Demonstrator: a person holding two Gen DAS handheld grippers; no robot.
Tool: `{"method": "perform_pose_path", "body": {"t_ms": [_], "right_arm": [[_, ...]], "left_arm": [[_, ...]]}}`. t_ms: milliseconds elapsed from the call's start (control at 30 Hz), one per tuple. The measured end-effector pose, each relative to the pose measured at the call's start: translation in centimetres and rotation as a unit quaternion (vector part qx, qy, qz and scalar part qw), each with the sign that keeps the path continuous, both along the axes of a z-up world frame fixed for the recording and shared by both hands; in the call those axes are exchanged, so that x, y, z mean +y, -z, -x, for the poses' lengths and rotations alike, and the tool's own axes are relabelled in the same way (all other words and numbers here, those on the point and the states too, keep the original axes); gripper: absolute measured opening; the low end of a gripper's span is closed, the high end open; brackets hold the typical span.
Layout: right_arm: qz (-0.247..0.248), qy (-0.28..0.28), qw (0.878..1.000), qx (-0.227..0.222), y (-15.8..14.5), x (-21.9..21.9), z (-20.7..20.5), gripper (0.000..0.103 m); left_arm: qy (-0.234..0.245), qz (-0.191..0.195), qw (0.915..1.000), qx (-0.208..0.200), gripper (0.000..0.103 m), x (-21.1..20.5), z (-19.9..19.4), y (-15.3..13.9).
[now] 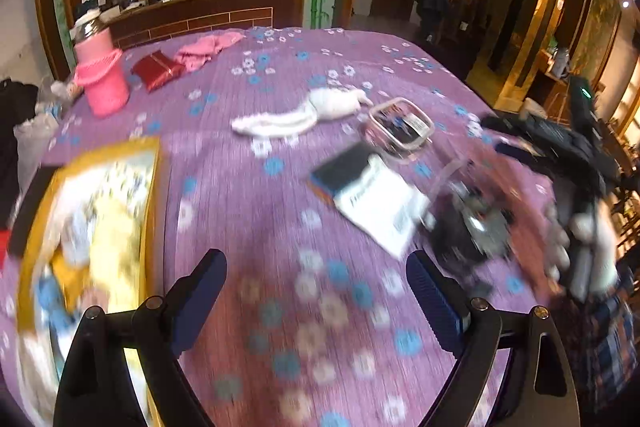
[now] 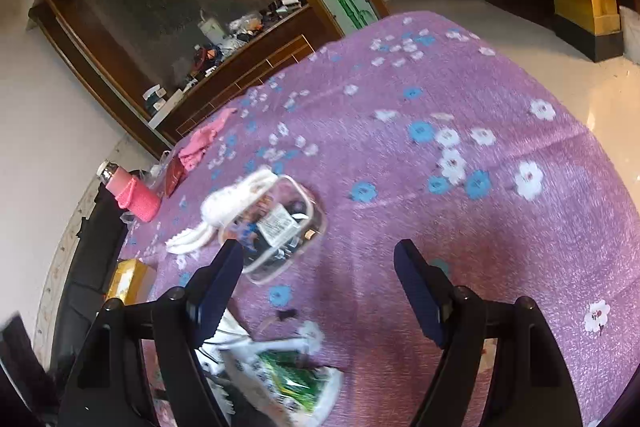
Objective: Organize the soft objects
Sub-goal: 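Move both tools back over the remaining items on the tablecloth, then grasp the black item in a clear bag with the left tool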
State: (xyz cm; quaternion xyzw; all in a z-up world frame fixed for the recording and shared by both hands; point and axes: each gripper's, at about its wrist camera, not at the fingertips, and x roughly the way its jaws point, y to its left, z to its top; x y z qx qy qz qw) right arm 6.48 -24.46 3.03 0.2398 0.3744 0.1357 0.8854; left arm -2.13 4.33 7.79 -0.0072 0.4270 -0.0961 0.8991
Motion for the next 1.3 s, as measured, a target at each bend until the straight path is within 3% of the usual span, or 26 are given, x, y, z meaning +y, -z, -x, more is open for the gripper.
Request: {"method": "perform_pose_path", "body": {"t_ms": [100,200,300,367,433,533,700,833,967,1033,1067,1100,1300], "right_arm": [[-0.011,0.006,1.0,0.017,1.4,-1.0,-0.1,0.077],[-0.032,0.016,0.998,0.045,2.5,-1.7,-0.5,0.077],[-0.034,0.016,0.998,0.041,2.4,-1.7,-0.4,0.077],[-0.029,0.015,0.999,0.038,2.3,-1.5,-0.4,0.077],[-0.029,0.013,0.999,0.04,2.4,-1.4,-0.5,0.077],[-0.035,0.014,0.998,0.046,2.6,-1.5,-0.6,0.077],[-0.04,0.011,0.998,0.053,2.8,-1.4,-0.7,0.077],[-0.039,0.013,0.998,0.053,2.8,-1.5,-0.7,0.077],[-0.038,0.011,0.998,0.056,3.0,-1.4,-0.8,0.077],[-0.035,0.01,0.998,0.058,3.0,-1.2,-1.0,0.077],[-0.032,0.01,0.998,0.058,3.0,-1.1,-1.0,0.077],[-0.031,0.01,0.998,0.059,3.1,-1.1,-1.1,0.077],[-0.027,0.014,0.997,0.064,3.5,-1.1,-1.1,0.077]], "left_arm": [[-0.014,-0.021,0.9997,-0.003,0.093,-0.9,-4.0,0.6],[-0.027,-0.087,0.9958,-0.009,0.093,-2.4,-7.9,2.2],[-0.021,-0.147,0.9888,0.012,0.094,-3.7,-10.4,4.9],[-0.001,-0.138,0.9905,-0.003,0.093,-4.2,-9.5,4.6],[0.045,-0.132,0.9902,0.009,0.093,-5.3,-8.3,4.5],[0.103,-0.143,0.9844,0.006,0.093,-6.9,-6.4,4.7],[0.112,-0.174,0.9782,-0.016,0.093,-7.4,-7.4,4.9],[0.141,-0.162,0.9765,-0.014,0.093,-7.8,-9.2,4.8],[0.177,-0.114,0.9774,0.017,0.093,-8.0,-11.1,5.3],[0.183,-0.074,0.9796,0.037,0.069,-7.8,-11.6,5.3],[0.18,-0.057,0.9811,0.043,0.047,-7.7,-11.6,5.2],[0.175,-0.056,0.9821,0.041,0.04,-7.8,-11.6,5.2],[0.136,-0.036,0.9892,0.041,0.038,-4.5,-9.4,4.6]]}}
